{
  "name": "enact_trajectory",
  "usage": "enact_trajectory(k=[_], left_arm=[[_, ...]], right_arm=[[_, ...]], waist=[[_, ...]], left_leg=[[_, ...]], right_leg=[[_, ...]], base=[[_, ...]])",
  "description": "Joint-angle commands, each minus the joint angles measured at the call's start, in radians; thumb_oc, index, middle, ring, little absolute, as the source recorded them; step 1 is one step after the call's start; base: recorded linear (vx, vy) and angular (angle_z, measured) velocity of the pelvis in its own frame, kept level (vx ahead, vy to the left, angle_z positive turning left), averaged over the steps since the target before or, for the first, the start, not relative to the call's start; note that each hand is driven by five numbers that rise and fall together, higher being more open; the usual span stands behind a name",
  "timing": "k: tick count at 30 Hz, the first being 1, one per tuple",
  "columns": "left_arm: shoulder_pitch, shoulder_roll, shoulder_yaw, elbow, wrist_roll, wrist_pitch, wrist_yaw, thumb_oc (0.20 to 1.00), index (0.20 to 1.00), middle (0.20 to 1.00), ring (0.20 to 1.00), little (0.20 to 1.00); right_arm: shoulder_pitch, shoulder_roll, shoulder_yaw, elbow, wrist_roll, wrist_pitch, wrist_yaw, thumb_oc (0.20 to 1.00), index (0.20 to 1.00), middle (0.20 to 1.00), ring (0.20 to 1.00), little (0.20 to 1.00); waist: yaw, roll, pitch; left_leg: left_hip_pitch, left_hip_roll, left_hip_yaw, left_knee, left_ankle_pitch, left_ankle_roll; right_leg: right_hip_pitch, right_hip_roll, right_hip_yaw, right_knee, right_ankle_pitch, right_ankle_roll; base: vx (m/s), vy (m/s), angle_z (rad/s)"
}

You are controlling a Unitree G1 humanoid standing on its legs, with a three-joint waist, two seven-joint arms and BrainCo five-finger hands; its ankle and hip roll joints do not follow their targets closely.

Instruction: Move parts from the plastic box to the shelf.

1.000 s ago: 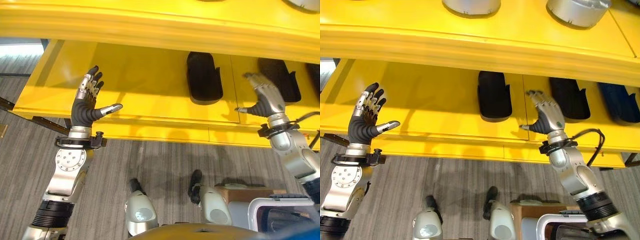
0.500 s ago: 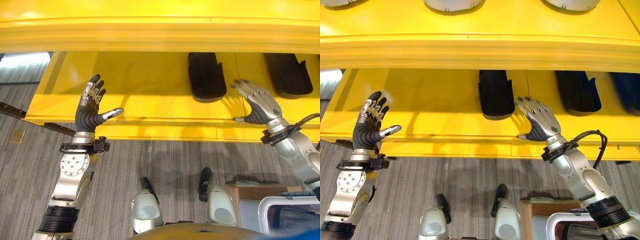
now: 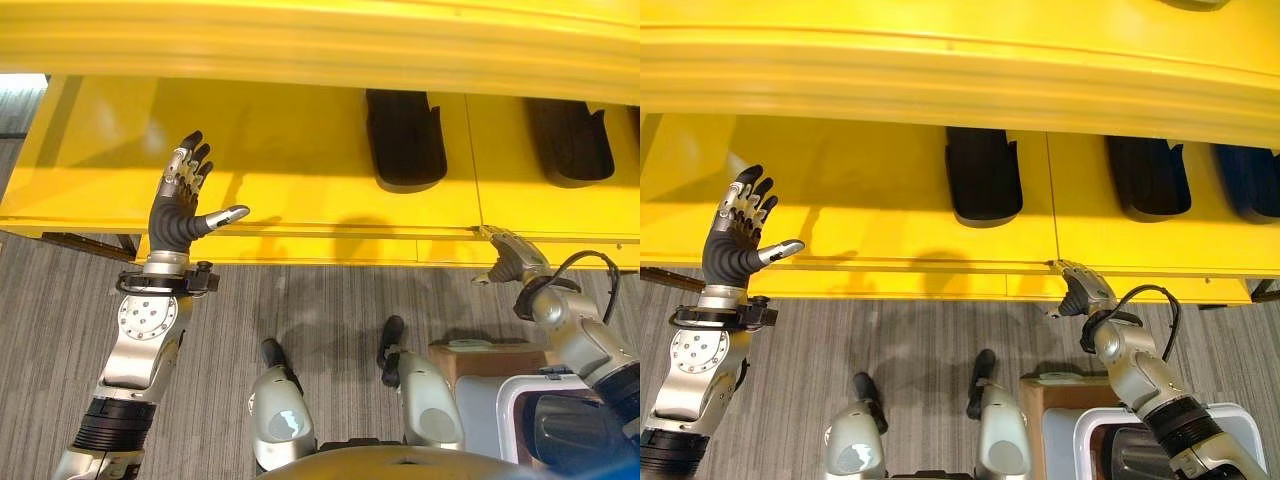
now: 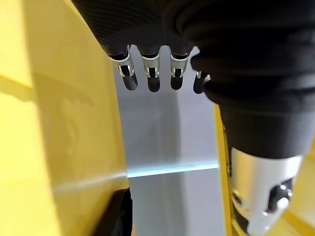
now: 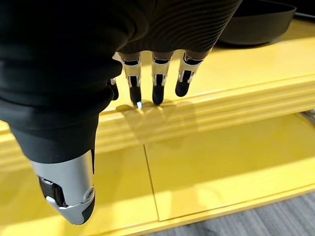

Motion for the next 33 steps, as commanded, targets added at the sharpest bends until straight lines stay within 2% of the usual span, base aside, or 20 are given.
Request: enact_trajectory(k=[1, 2, 4, 5, 9, 15, 22, 28, 33], left_arm=[[0.012, 0.026, 0.004, -0.036, -0.009, -0.018, -0.015, 1.0, 1.0, 1.0, 1.0, 1.0], [0.011, 0.026, 0.005, -0.036, -0.009, -0.018, -0.015, 1.0, 1.0, 1.0, 1.0, 1.0], [0.005, 0.018, 0.0, -0.032, -0.01, -0.012, -0.01, 1.0, 1.0, 1.0, 1.0, 1.0], [0.002, 0.016, 0.0, -0.029, -0.008, -0.009, -0.013, 1.0, 1.0, 1.0, 1.0, 1.0], [-0.02, 0.008, -0.017, -0.005, -0.017, 0.024, -0.034, 1.0, 1.0, 1.0, 1.0, 1.0], [-0.037, 0.007, -0.028, 0.014, -0.028, 0.025, -0.042, 1.0, 1.0, 1.0, 1.0, 1.0], [-0.071, 0.01, -0.046, 0.024, -0.049, 0.064, -0.078, 1.0, 1.0, 1.0, 1.0, 1.0], [-0.095, 0.008, -0.07, 0.025, -0.037, 0.066, -0.07, 1.0, 1.0, 1.0, 1.0, 1.0], [-0.099, 0.006, -0.07, 0.032, -0.033, 0.066, -0.077, 1.0, 1.0, 1.0, 1.0, 1.0]], right_arm=[[-0.024, -0.003, -0.006, -0.049, -0.08, -0.027, 0.023, 1.0, 1.0, 1.0, 1.0, 1.0], [-0.025, -0.003, -0.005, -0.048, -0.08, -0.028, 0.022, 1.0, 1.0, 1.0, 1.0, 1.0], [-0.044, 0.004, 0.009, -0.051, -0.105, -0.055, 0.003, 1.0, 1.0, 1.0, 1.0, 1.0], [-0.053, 0.009, 0.011, -0.051, -0.117, -0.066, -0.001, 1.0, 1.0, 1.0, 1.0, 1.0], [-0.151, 0.023, 0.056, -0.013, -0.156, -0.079, -0.005, 1.0, 1.0, 1.0, 1.0, 1.0], [-0.256, 0.038, 0.109, 0.027, -0.217, -0.093, 0.031, 1.0, 1.0, 1.0, 1.0, 1.0], [-0.399, 0.072, 0.204, 0.051, -0.262, -0.07, 0.151, 1.0, 1.0, 1.0, 1.0, 1.0], [-0.475, 0.102, 0.263, 0.081, -0.265, -0.022, 0.204, 1.0, 1.0, 1.0, 1.0, 1.0], [-0.489, 0.109, 0.279, 0.1, -0.274, -0.021, 0.233, 1.0, 1.0, 1.0, 1.0, 1.0]], waist=[[0.009, -0.004, -0.024], [0.008, -0.003, -0.021], [0.009, -0.003, -0.021], [0.01, -0.001, -0.016], [0.02, 0.006, -0.011], [0.038, 0.012, -0.008], [0.068, 0.005, 0.009], [0.081, 0.001, 0.017], [0.086, 0.001, 0.018]], left_leg=[[-0.094, -0.031, -0.035, 0.044, -0.012, 0.015], [-0.101, -0.025, -0.022, 0.043, 0.006, 0.025], [-0.103, -0.031, -0.037, 0.052, -0.016, 0.015], [-0.112, -0.026, -0.025, 0.053, 0.003, 0.026], [-0.124, -0.029, -0.032, 0.061, -0.001, 0.027], [-0.138, -0.031, -0.044, 0.071, -0.002, 0.026], [-0.164, -0.025, -0.051, 0.088, 0.002, 0.023], [-0.174, -0.025, -0.051, 0.088, -0.003, 0.023], [-0.178, -0.024, -0.053, 0.089, 0.001, 0.021]], right_leg=[[0.061, 0.017, 0.052, 0.084, -0.207, 0.074], [0.053, 0.02, 0.046, 0.082, -0.192, 0.066], [0.052, 0.02, 0.054, 0.09, -0.209, 0.073], [0.042, 0.024, 0.048, 0.09, -0.195, 0.064], [0.027, 0.031, 0.047, 0.105, -0.201, 0.056], [0.01, 0.031, 0.036, 0.13, -0.211, 0.05], [-0.031, 0.019, 0.01, 0.179, -0.219, 0.044], [-0.052, 0.011, -0.004, 0.2, -0.223, 0.042], [-0.06, 0.007, -0.01, 0.209, -0.223, 0.04]], base=[[-0.06, -0.019, -0.04], [-0.06, -0.024, -0.01], [0.0, 0.0, 0.0], [0.0, 0.0, 0.0], [-0.02, -0.006, 0.0], [0.01, -0.001, -0.01], [0.01, -0.027, 0.06], [-0.01, -0.014, 0.06], [0.0, -0.004, 0.04]])
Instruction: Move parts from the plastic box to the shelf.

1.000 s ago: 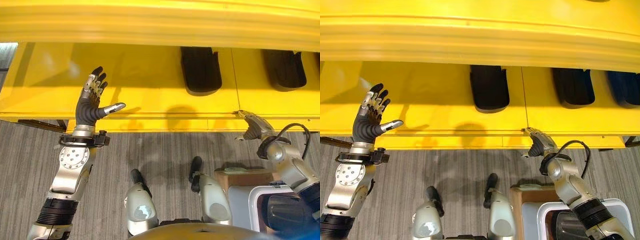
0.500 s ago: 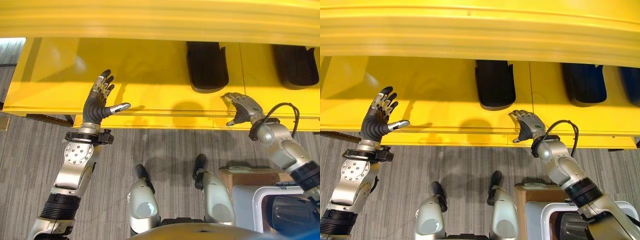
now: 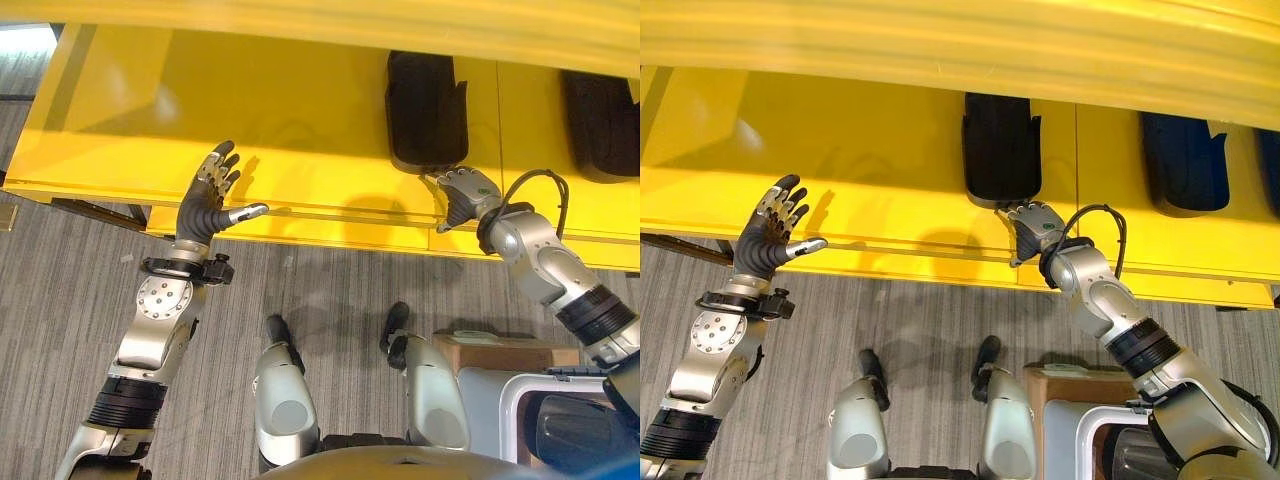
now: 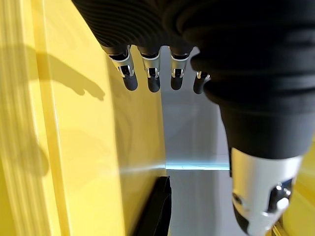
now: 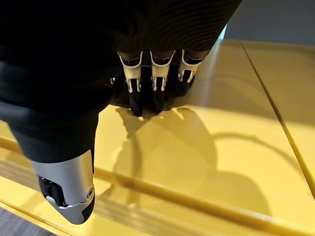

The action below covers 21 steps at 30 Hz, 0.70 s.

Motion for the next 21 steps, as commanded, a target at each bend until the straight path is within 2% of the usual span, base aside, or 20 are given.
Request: enact_trajectory(k=[1, 17, 21], left_arm=[[-0.001, 0.009, -0.009, -0.039, 0.011, -0.036, -0.011, 1.0, 1.0, 1.0, 1.0, 1.0], [-0.016, -0.004, -0.025, -0.033, 0.01, -0.023, -0.025, 1.0, 1.0, 1.0, 1.0, 1.0], [-0.021, -0.011, -0.03, -0.026, 0.009, -0.023, -0.031, 1.0, 1.0, 1.0, 1.0, 1.0]], right_arm=[[-0.008, 0.06, 0.043, 0.011, -0.019, -0.002, 0.033, 1.0, 1.0, 1.0, 1.0, 1.0], [-0.051, 0.116, 0.056, 0.088, 0.041, 0.028, -0.013, 1.0, 1.0, 1.0, 1.0, 1.0], [-0.057, 0.135, 0.058, 0.089, 0.06, 0.055, -0.022, 1.0, 1.0, 1.0, 1.0, 1.0]], waist=[[0.018, -0.009, -0.025], [0.027, 0.004, -0.03], [0.027, 0.008, -0.032]], left_leg=[[-0.084, -0.043, -0.002, 0.013, 0.007, 0.022], [-0.076, -0.047, -0.001, 0.006, 0.007, 0.024], [-0.074, -0.047, -0.002, 0.005, 0.006, 0.025]], right_leg=[[0.027, 0.025, 0.01, 0.087, -0.176, 0.062], [0.019, 0.009, -0.002, 0.105, -0.178, 0.062], [0.018, 0.007, -0.003, 0.109, -0.18, 0.06]], base=[[0.0, 0.0, 0.0], [0.0, 0.0, 0.0], [0.0, 0.0, 0.0]])
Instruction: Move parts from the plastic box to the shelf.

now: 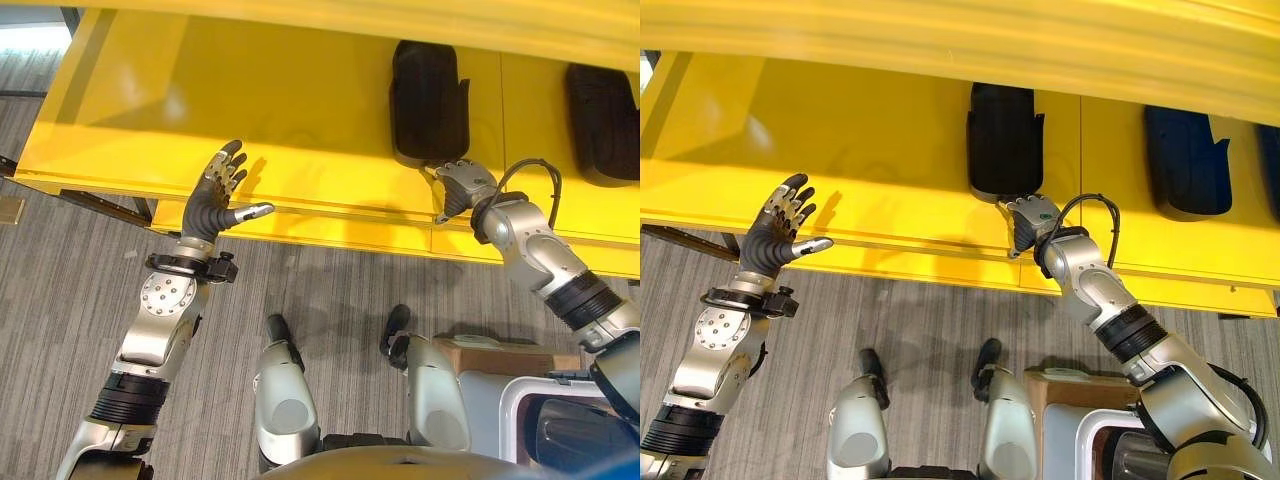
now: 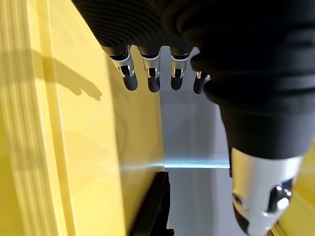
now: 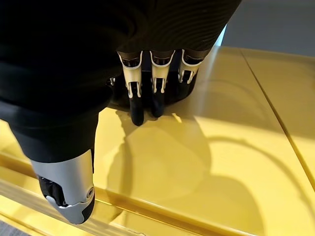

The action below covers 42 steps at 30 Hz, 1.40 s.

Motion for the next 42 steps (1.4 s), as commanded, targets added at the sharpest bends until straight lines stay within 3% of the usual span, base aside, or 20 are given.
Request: enact_trajectory(k=[1, 16, 20, 29, 33, 39, 42], left_arm=[[-0.005, -0.011, -0.018, -0.027, 0.01, -0.04, -0.009, 1.0, 1.0, 1.0, 1.0, 1.0], [-0.004, -0.021, -0.021, -0.037, 0.035, -0.037, 0.0, 1.0, 1.0, 1.0, 1.0, 1.0], [-0.004, -0.03, -0.031, -0.027, -0.052, -0.021, 0.001, 1.0, 1.0, 1.0, 1.0, 1.0], [-0.011, -0.044, -0.041, -0.029, -0.02, -0.031, -0.034, 1.0, 1.0, 1.0, 1.0, 1.0], [0.079, -0.043, -0.009, -0.067, -0.026, -0.022, -0.04, 1.0, 1.0, 1.0, 1.0, 1.0], [0.199, -0.04, 0.04, -0.116, -0.034, -0.054, -0.025, 1.0, 1.0, 1.0, 1.0, 1.0], [0.247, -0.026, 0.059, -0.135, -0.032, -0.077, -0.009, 1.0, 1.0, 1.0, 1.0, 1.0]], right_arm=[[-0.008, 0.072, 0.043, 0.016, 0.063, 0.002, -0.004, 1.0, 1.0, 1.0, 1.0, 1.0], [-0.007, 0.107, 0.043, -0.006, 0.097, 0.043, 0.046, 1.0, 1.0, 1.0, 1.0, 1.0], [0.019, 0.11, 0.05, 0.013, 0.142, 0.048, -0.008, 1.0, 1.0, 1.0, 1.0, 1.0], [0.039, 0.117, 0.033, 0.054, 0.219, 0.047, -0.036, 1.0, 1.0, 1.0, 1.0, 1.0], [0.282, 0.018, -0.067, -0.085, 0.272, 0.082, 0.061, 1.0, 1.0, 1.0, 1.0, 1.0], [0.612, -0.083, -0.239, -0.374, 0.346, 0.05, 0.223, 1.0, 1.0, 1.0, 1.0, 1.0], [0.732, -0.12, -0.312, -0.465, 0.48, -0.011, 0.335, 1.0, 1.0, 1.0, 1.0, 1.0]], waist=[[0.016, 0.007, -0.031], [0.017, 0.014, -0.04], [0.014, 0.012, -0.047], [0.013, 0.016, -0.058], [-0.031, 0.011, -0.086], [-0.08, -0.012, -0.1], [-0.095, -0.028, -0.117]], left_leg=[[-0.072, -0.048, 0.003, -0.005, 0.004, 0.025], [-0.061, -0.051, 0.002, -0.013, 0.007, 0.025], [-0.045, -0.05, 0.014, -0.027, 0.01, 0.027], [-0.034, -0.049, 0.01, -0.037, 0.015, 0.027], [0.016, -0.041, 0.037, -0.066, 0.026, 0.027], [0.058, -0.04, 0.045, -0.075, 0.011, 0.018], [0.082, -0.039, 0.06, -0.092, 0.018, 0.018]], right_leg=[[0.026, 0.018, -0.003, 0.075, -0.17, 0.066], [0.035, 0.019, -0.014, 0.082, -0.178, 0.06], [0.048, 0.013, -0.021, 0.064, -0.17, 0.064], [0.066, 0.014, -0.029, 0.067, -0.176, 0.061], [0.124, 0.026, -0.023, 0.013, -0.166, 0.064], [0.166, 0.047, 0.009, -0.004, -0.187, 0.074], [0.199, 0.063, 0.013, -0.039, -0.187, 0.07]], base=[[0.02, 0.01, 0.03], [0.0, 0.001, 0.0], [-0.01, -0.008, 0.03], [0.0, -0.006, 0.03], [0.01, 0.018, 0.02], [0.0, -0.019, -0.11], [-0.09, -0.1, -0.22]])
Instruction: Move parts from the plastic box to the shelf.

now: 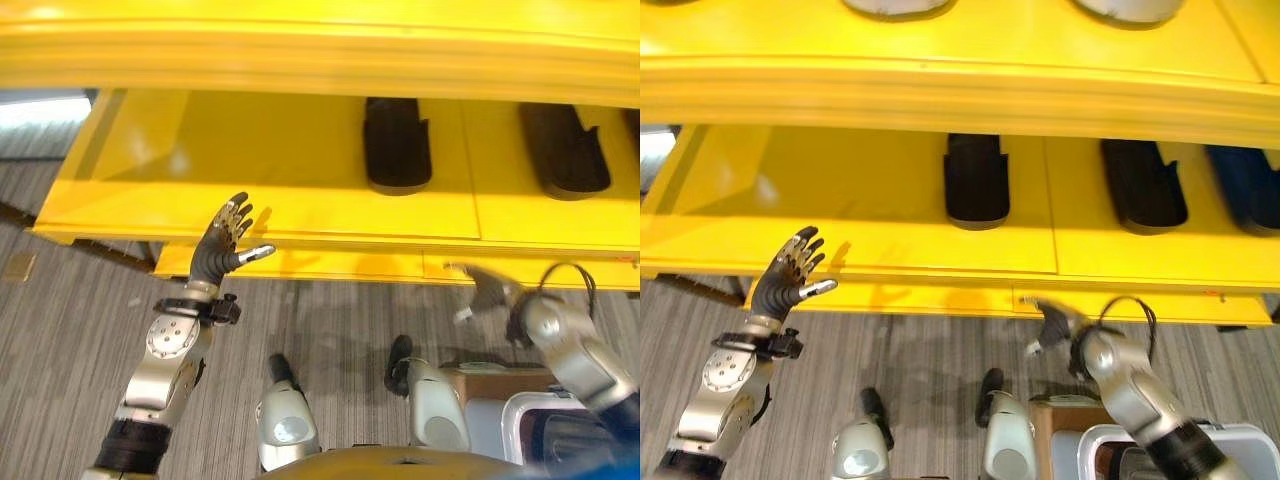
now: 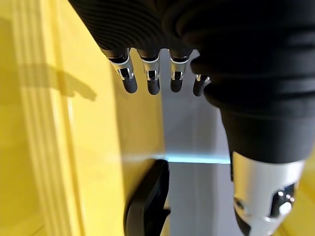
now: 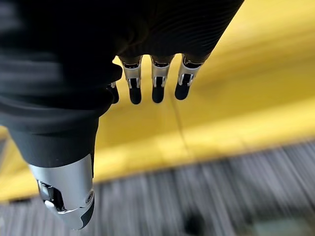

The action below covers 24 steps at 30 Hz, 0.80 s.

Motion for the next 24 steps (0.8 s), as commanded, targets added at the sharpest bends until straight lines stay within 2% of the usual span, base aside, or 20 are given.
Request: enact_trajectory(k=[1, 2, 3, 4, 5, 8, 9, 10, 13, 14, 15, 16, 17, 19, 20, 21, 23, 24], left_arm=[[0.009, 0.056, 0.039, -0.083, -0.031, -0.103, 0.029, 1.0, 1.0, 1.0, 1.0, 1.0], [0.01, 0.058, 0.039, -0.082, -0.032, -0.106, 0.03, 1.0, 1.0, 1.0, 1.0, 1.0], [0.009, 0.063, 0.039, -0.073, -0.03, -0.109, 0.031, 1.0, 1.0, 1.0, 1.0, 1.0], [0.009, 0.063, 0.039, -0.072, -0.03, -0.109, 0.031, 1.0, 1.0, 1.0, 1.0, 1.0], [0.004, 0.07, 0.033, -0.068, -0.039, -0.101, 0.038, 1.0, 1.0, 1.0, 1.0, 1.0], [0.001, 0.073, 0.033, -0.053, -0.046, -0.09, 0.038, 1.0, 1.0, 1.0, 1.0, 1.0], [0.001, 0.066, 0.031, -0.036, -0.045, -0.083, 0.038, 1.0, 1.0, 1.0, 1.0, 1.0], [0.003, 0.06, 0.029, -0.031, -0.045, -0.074, 0.039, 1.0, 1.0, 1.0, 1.0, 1.0], [0.013, 0.033, 0.013, -0.011, -0.018, -0.076, 0.019, 1.0, 1.0, 1.0, 1.0, 1.0], [0.022, 0.016, -0.009, 0.01, 0.008, -0.084, -0.003, 1.0, 1.0, 1.0, 1.0, 1.0], [0.025, 0.013, -0.013, 0.017, 0.013, -0.093, -0.008, 1.0, 1.0, 1.0, 1.0, 1.0], [0.035, 0.0, -0.021, 0.032, 0.028, -0.114, -0.025, 1.0, 1.0, 1.0, 1.0, 1.0], [0.039, -0.003, -0.024, 0.034, 0.03, -0.121, -0.029, 1.0, 1.0, 1.0, 1.0, 1.0], [0.061, -0.01, -0.033, 0.031, 0.016, -0.137, -0.031, 1.0, 1.0, 1.0, 1.0, 1.0], [0.073, -0.016, -0.04, 0.037, 0.005, -0.129, -0.035, 1.0, 1.0, 1.0, 1.0, 1.0], [0.082, -0.016, -0.047, 0.04, 0.005, -0.131, -0.039, 1.0, 1.0, 1.0, 1.0, 1.0], [0.097, -0.018, -0.057, 0.035, 0.014, -0.137, -0.045, 1.0, 1.0, 1.0, 1.0, 1.0], [0.109, -0.023, -0.085, 0.038, 0.034, -0.143, -0.064, 1.0, 1.0, 1.0, 1.0, 1.0]], right_arm=[[-0.037, -0.009, -0.037, -0.062, 0.188, -0.098, 0.132, 1.0, 1.0, 1.0, 1.0, 1.0], [-0.033, -0.013, -0.04, -0.066, 0.207, -0.11, 0.142, 1.0, 1.0, 1.0, 1.0, 1.0], [-0.032, -0.03, -0.048, -0.075, 0.316, -0.152, 0.172, 1.0, 1.0, 1.0, 1.0, 1.0], [-0.032, -0.034, -0.05, -0.076, 0.341, -0.159, 0.172, 1.0, 1.0, 1.0, 1.0, 1.0], [-0.049, -0.047, -0.056, -0.08, 0.461, -0.183, 0.186, 1.0, 1.0, 1.0, 1.0, 1.0], [-0.092, -0.055, -0.068, -0.083, 0.629, -0.274, 0.21, 1.0, 1.0, 1.0, 1.0, 1.0], [-0.123, -0.056, -0.069, -0.087, 0.792, -0.297, 0.226, 1.0, 1.0, 1.0, 1.0, 1.0], [-0.138, -0.035, -0.08, -0.09, 0.878, -0.298, 0.201, 1.0, 1.0, 1.0, 1.0, 1.0], [-0.133, 0.024, -0.113, -0.096, 1.033, -0.292, 0.1, 1.0, 1.0, 1.0, 1.0, 1.0], [-0.117, 0.104, -0.173, -0.082, 1.078, -0.282, -0.009, 1.0, 1.0, 1.0, 1.0, 1.0], [-0.11, 0.122, -0.187, -0.077, 1.075, -0.288, -0.023, 1.0, 1.0, 1.0, 1.0, 1.0], [-0.083, 0.167, -0.22, -0.065, 1.079, -0.288, -0.036, 1.0, 1.0, 1.0, 1.0, 1.0], [-0.069, 0.18, -0.232, -0.066, 1.093, -0.299, -0.05, 1.0, 1.0, 1.0, 1.0, 1.0], [0.005, 0.249, -0.296, -0.061, 1.071, -0.355, -0.083, 1.0, 1.0, 1.0, 1.0, 1.0], [0.056, 0.293, -0.325, -0.054, 1.059, -0.39, -0.107, 1.0, 1.0, 1.0, 1.0, 1.0], [0.089, 0.314, -0.342, -0.058, 1.039, -0.411, -0.127, 1.0, 1.0, 1.0, 1.0, 1.0], [0.125, 0.327, -0.363, -0.067, 1.042, -0.439, -0.154, 1.0, 1.0, 1.0, 1.0, 1.0], [0.161, 0.35, -0.377, -0.069, 1.05, -0.449, -0.199, 1.0, 1.0, 1.0, 1.0, 1.0]], waist=[[-0.003, -0.036, -0.004], [-0.003, -0.037, -0.006], [0.0, -0.041, -0.018], [0.0, -0.041, -0.019], [0.004, -0.044, -0.031], [0.012, -0.046, -0.05], [0.018, -0.046, -0.066], [0.026, -0.042, -0.078], [0.026, -0.04, -0.095], [0.011, -0.035, -0.104], [0.006, -0.034, -0.106], [-0.012, -0.03, -0.111], [-0.015, -0.03, -0.113], [-0.043, -0.02, -0.114], [-0.056, -0.013, -0.112], [-0.062, -0.01, -0.111], [-0.075, -0.011, -0.112], [-0.089, -0.013, -0.113]], left_leg=[[-0.052, -0.014, 0.014, 0.056, -0.028, 0.02], [-0.052, -0.013, 0.014, 0.057, -0.026, 0.019], [-0.049, -0.009, 0.01, 0.058, -0.013, 0.019], [-0.048, -0.009, 0.009, 0.058, -0.01, 0.018], [-0.051, -0.001, 0.002, 0.066, 0.004, 0.012], [-0.053, 0.013, -0.015, 0.077, 0.028, 0.005], [-0.049, 0.026, -0.031, 0.077, 0.047, 0.001], [-0.052, 0.039, -0.034, 0.067, 0.077, 0.008], [-0.042, 0.047, -0.055, 0.058, 0.089, 0.004], [-0.044, 0.036, -0.061, 0.066, 0.084, 0.005], [-0.04, 0.027, -0.052, 0.065, 0.068, 0.011], [-0.031, -0.005, -0.025, 0.057, 0.03, 0.025], [-0.028, -0.018, -0.016, 0.052, 0.021, 0.029], [-0.016, -0.103, 0.022, 0.035, -0.045, 0.065], [-0.01, -0.16, 0.032, 0.03, -0.074, 0.09], [-0.001, -0.187, 0.032, 0.017, -0.083, 0.105], [0.016, -0.193, 0.044, -0.007, -0.083, 0.114], [0.02, -0.201, 0.044, -0.013, -0.087, 0.122]], right_leg=[[0.14, 0.052, 0.009, -0.005, -0.172, 0.055], [0.142, 0.054, 0.01, -0.005, -0.173, 0.053], [0.16, 0.066, 0.009, -0.014, -0.177, 0.046], [0.164, 0.068, 0.009, -0.016, -0.177, 0.045], [0.179, 0.078, 0.005, -0.023, -0.179, 0.037], [0.198, 0.093, 0.002, -0.031, -0.183, 0.027], [0.215, 0.102, 0.002, -0.049, -0.175, 0.02], [0.216, 0.107, -0.003, -0.063, -0.154, 0.012], [0.233, 0.107, 0.01, -0.089, -0.142, 0.013], [0.242, 0.104, 0.028, -0.126, -0.124, 0.018], [0.243, 0.101, 0.03, -0.132, -0.121, 0.02], [0.243, 0.095, 0.035, -0.152, -0.108, 0.027], [0.243, 0.093, 0.038, -0.16, -0.102, 0.031], [0.244, 0.085, 0.054, -0.196, -0.069, 0.051], [0.242, 0.084, 0.074, -0.214, -0.05, 0.065], [0.237, 0.085, 0.09, -0.214, -0.044, 0.074], [0.234, 0.085, 0.101, -0.222, -0.036, 0.081], [0.228, 0.081, 0.117, -0.222, -0.029, 0.091]], base=[[-0.05, -0.081, -0.13], [-0.07, -0.146, -0.14], [-0.05, -0.114, -0.07], [-0.05, -0.174, -0.04], [-0.03, -0.131, -0.01], [-0.02, -0.152, 0.01], [-0.05, -0.16, -0.04], [-0.04, -0.151, -0.07], [-0.02, -0.011, 0.0], [-0.04, 0.068, 0.05], [-0.08, 0.116, 0.07], [-0.06, 0.106, 0.05], [-0.1, 0.21, 0.05], [-0.11, 0.299, -0.03], [-0.09, 0.303, -0.23], [-0.08, 0.299, -0.37], [-0.03, 0.223, -0.37], [-0.03, 0.271, -0.2]])
